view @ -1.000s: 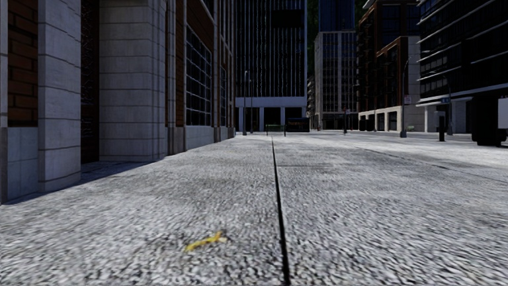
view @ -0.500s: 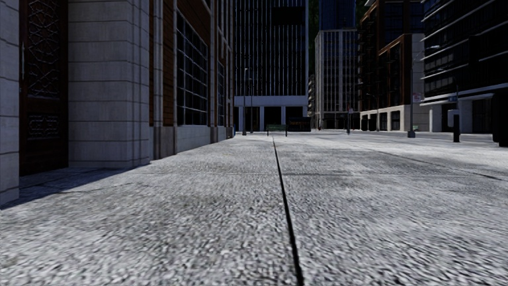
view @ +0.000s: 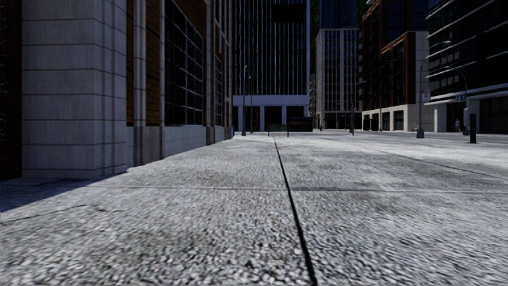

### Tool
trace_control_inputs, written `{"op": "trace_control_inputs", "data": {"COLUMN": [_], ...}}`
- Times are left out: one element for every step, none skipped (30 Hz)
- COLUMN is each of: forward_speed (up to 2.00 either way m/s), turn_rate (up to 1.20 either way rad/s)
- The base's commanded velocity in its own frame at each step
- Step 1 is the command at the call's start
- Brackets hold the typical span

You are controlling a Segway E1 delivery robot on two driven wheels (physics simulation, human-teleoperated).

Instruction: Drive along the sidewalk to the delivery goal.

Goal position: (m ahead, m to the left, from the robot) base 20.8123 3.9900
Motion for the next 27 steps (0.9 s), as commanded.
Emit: {"op": "trace_control_inputs", "data": {"forward_speed": [2.00, 2.00, 2.00, 2.00, 2.00, 2.00, 2.00, 2.00, 2.00, 2.00, 2.00, 2.00, 2.00, 2.00, 2.00, 2.00, 2.00, 2.00, 2.00, 2.00, 2.00, 2.00, 2.00, 2.00, 2.00, 2.00, 2.00], "turn_rate": [0.00, 0.00, 0.00, 0.00, 0.00, 0.00, 0.00, 0.00, 0.00, 0.00, 0.00, 0.00, 0.00, 0.00, 0.00, 0.00, 0.00, 0.00, 0.00, 0.00, 0.00, 0.00, 0.00, 0.00, 0.00, 0.00, 0.00]}}
